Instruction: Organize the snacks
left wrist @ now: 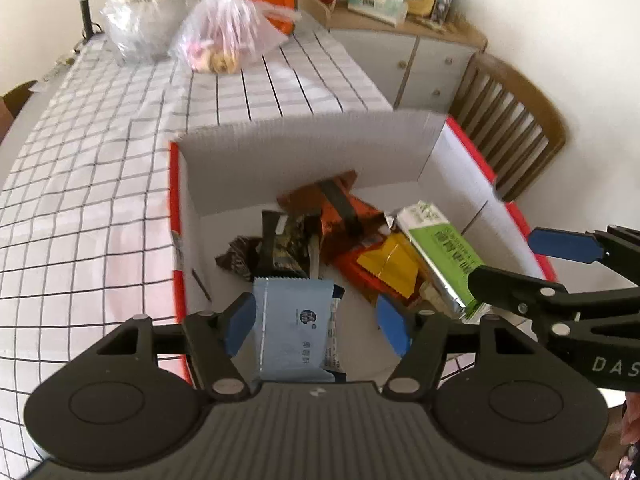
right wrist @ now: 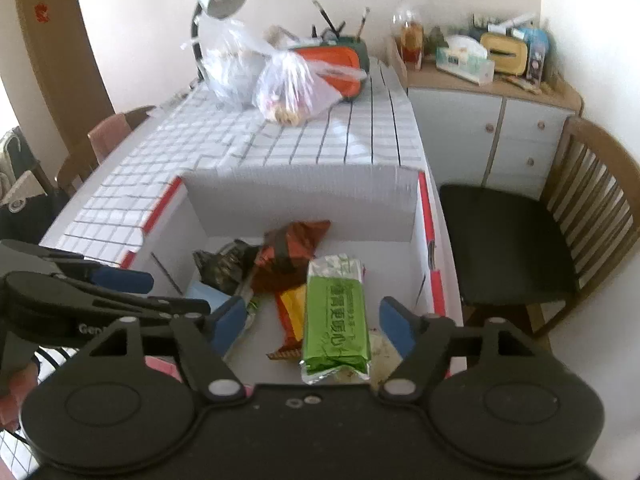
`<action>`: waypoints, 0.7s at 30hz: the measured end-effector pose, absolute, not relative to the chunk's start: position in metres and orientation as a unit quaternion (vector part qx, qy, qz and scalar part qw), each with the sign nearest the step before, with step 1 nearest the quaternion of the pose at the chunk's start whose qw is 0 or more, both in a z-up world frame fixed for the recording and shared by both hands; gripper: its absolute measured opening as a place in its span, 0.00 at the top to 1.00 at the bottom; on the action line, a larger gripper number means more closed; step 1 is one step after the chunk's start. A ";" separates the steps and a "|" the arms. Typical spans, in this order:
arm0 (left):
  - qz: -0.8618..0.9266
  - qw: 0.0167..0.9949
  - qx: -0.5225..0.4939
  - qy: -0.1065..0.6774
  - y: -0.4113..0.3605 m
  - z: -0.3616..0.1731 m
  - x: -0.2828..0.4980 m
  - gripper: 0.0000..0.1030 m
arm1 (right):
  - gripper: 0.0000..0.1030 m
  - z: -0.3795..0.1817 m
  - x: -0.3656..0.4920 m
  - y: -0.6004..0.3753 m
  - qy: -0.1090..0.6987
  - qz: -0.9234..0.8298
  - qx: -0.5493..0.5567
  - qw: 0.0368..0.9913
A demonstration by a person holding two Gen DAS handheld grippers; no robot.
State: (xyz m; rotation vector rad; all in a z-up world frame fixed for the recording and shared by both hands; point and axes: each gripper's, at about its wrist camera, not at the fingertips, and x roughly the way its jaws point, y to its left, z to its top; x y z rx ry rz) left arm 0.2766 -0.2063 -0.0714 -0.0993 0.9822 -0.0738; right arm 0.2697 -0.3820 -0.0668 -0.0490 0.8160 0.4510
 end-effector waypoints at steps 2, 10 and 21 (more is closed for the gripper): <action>-0.038 0.887 -0.048 0.458 -0.204 -0.063 0.269 0.35 | 0.21 -0.059 0.264 -0.384 0.383 0.220 -0.015 0.897; -0.049 0.906 -0.049 0.419 -0.197 -0.036 0.239 0.27 | 0.12 -0.035 0.238 -0.387 0.342 0.230 -0.005 0.911; -0.060 0.925 -0.059 0.371 -0.190 -0.011 0.198 0.16 | 0.00 -0.016 0.204 -0.395 0.305 0.226 0.020 0.925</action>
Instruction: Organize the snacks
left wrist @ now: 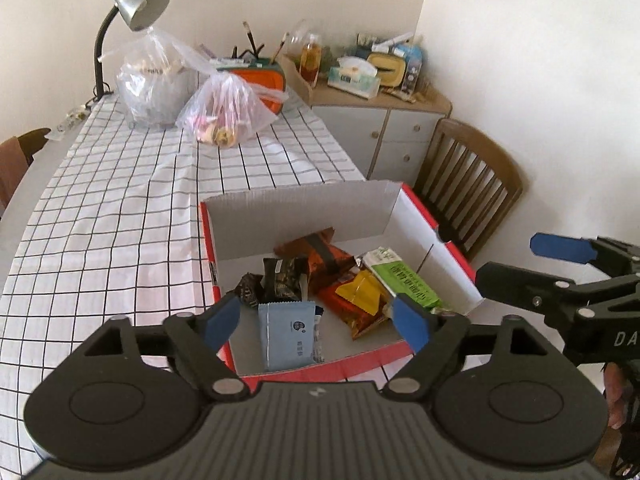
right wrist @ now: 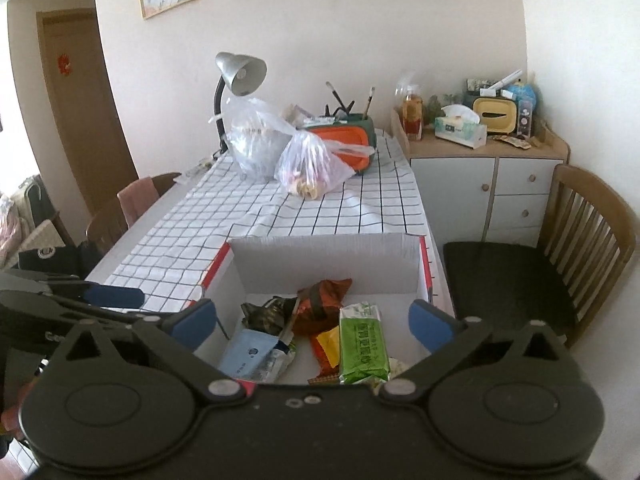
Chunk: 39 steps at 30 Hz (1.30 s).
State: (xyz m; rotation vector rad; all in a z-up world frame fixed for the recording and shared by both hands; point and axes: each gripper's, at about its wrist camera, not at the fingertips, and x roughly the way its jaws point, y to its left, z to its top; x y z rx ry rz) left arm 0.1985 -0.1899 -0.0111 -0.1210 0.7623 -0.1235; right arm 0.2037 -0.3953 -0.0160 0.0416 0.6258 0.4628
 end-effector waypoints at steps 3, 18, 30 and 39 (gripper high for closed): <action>-0.064 0.930 -0.064 0.357 -0.188 -0.004 0.187 0.12 | 0.00 -0.014 0.193 -0.398 0.295 0.224 0.030 0.928; -0.044 0.937 -0.086 0.336 -0.182 0.007 0.150 0.02 | 0.00 -0.013 0.155 -0.400 0.266 0.186 0.057 0.944; -0.020 0.940 -0.078 0.330 -0.188 0.008 0.145 0.02 | 0.00 -0.016 0.155 -0.397 0.261 0.174 0.054 0.948; -0.016 0.941 -0.077 0.330 -0.188 0.007 0.148 0.02 | 0.00 -0.018 0.159 -0.397 0.264 0.171 0.054 0.948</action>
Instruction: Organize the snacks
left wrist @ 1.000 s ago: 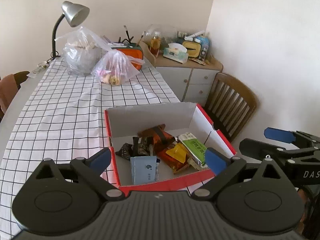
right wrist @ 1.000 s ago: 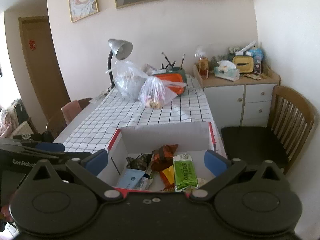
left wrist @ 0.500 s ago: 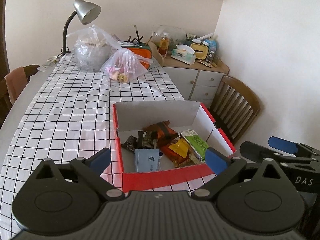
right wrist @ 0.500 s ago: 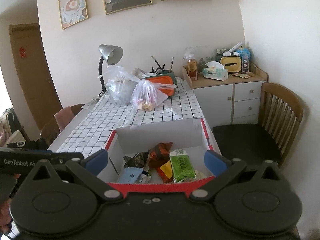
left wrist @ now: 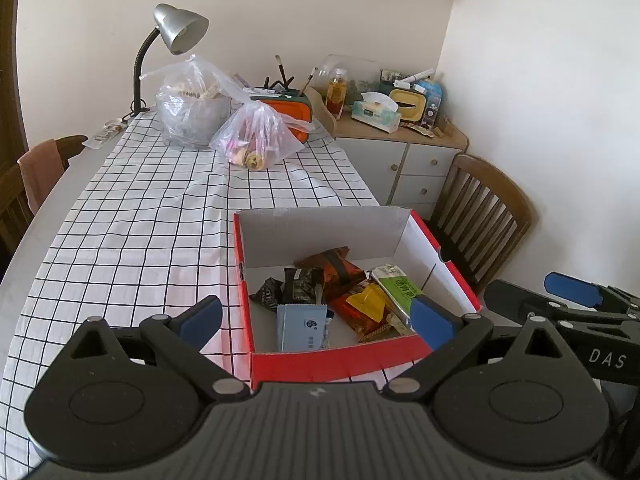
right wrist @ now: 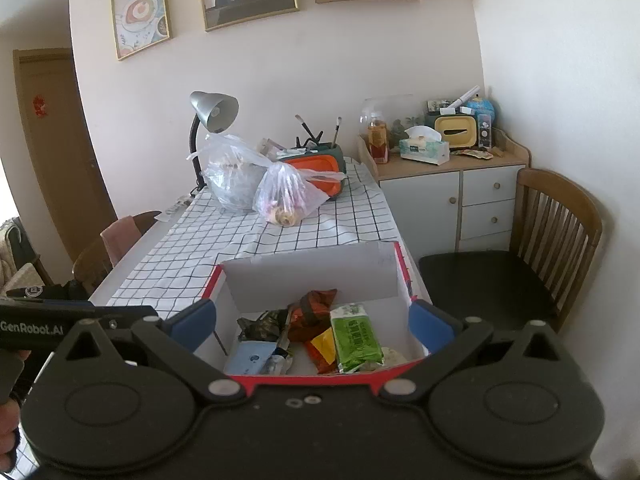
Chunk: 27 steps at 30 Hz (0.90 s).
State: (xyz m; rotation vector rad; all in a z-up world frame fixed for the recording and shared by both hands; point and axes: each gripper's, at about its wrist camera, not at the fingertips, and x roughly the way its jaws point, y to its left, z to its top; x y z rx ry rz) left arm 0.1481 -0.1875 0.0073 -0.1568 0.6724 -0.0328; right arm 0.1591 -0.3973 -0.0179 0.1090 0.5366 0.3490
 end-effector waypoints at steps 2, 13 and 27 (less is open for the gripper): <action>-0.016 0.941 -0.073 0.329 -0.188 0.007 0.149 0.02 | 0.00 -0.018 0.160 -0.397 0.263 0.172 0.051 0.948; -0.018 0.941 -0.072 0.329 -0.188 0.006 0.154 0.02 | 0.00 -0.017 0.165 -0.398 0.264 0.169 0.050 0.948; -0.021 0.944 -0.063 0.324 -0.193 0.009 0.156 0.02 | 0.00 -0.016 0.168 -0.397 0.262 0.173 0.045 0.948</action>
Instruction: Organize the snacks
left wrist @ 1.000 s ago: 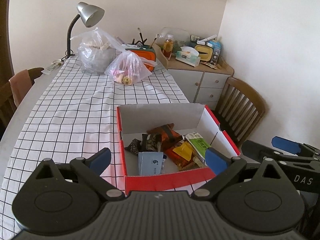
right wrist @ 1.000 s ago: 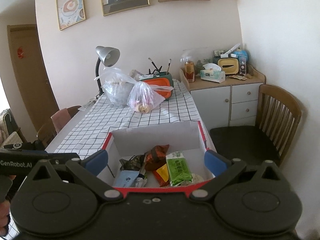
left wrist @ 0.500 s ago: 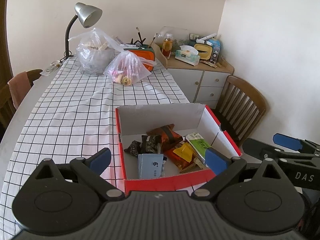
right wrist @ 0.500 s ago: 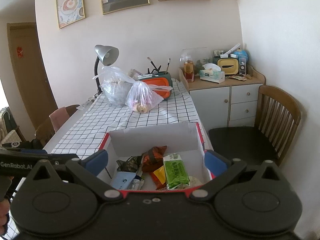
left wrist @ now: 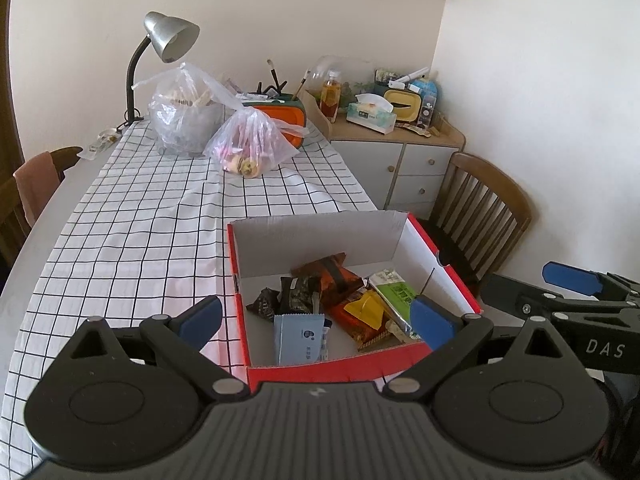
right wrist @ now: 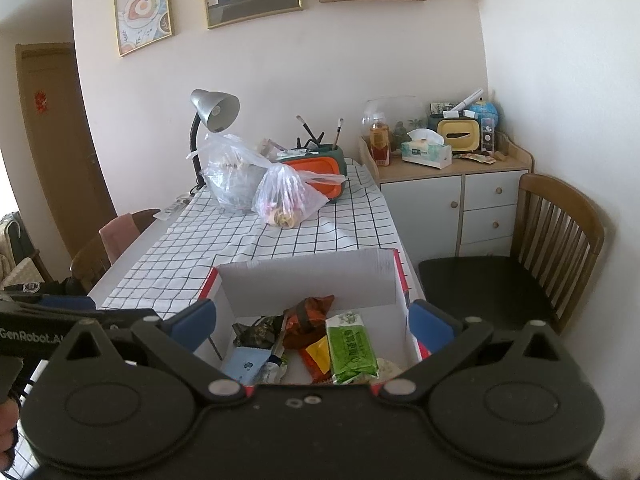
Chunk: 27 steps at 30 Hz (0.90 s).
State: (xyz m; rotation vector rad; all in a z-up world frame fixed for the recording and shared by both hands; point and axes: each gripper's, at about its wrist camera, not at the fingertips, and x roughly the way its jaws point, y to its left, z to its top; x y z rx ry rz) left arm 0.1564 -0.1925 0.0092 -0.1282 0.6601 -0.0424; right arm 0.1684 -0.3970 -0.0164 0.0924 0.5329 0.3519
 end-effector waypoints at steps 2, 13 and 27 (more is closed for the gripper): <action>-0.021 0.944 -0.062 0.322 -0.193 0.010 0.156 0.02 | 0.00 -0.016 0.168 -0.398 0.262 0.174 0.046 0.948; -0.021 0.943 -0.063 0.325 -0.194 0.010 0.155 0.02 | 0.00 -0.017 0.170 -0.402 0.265 0.175 0.046 0.947; -0.023 0.941 -0.067 0.330 -0.199 0.008 0.154 0.02 | 0.00 -0.020 0.171 -0.408 0.274 0.171 0.047 0.945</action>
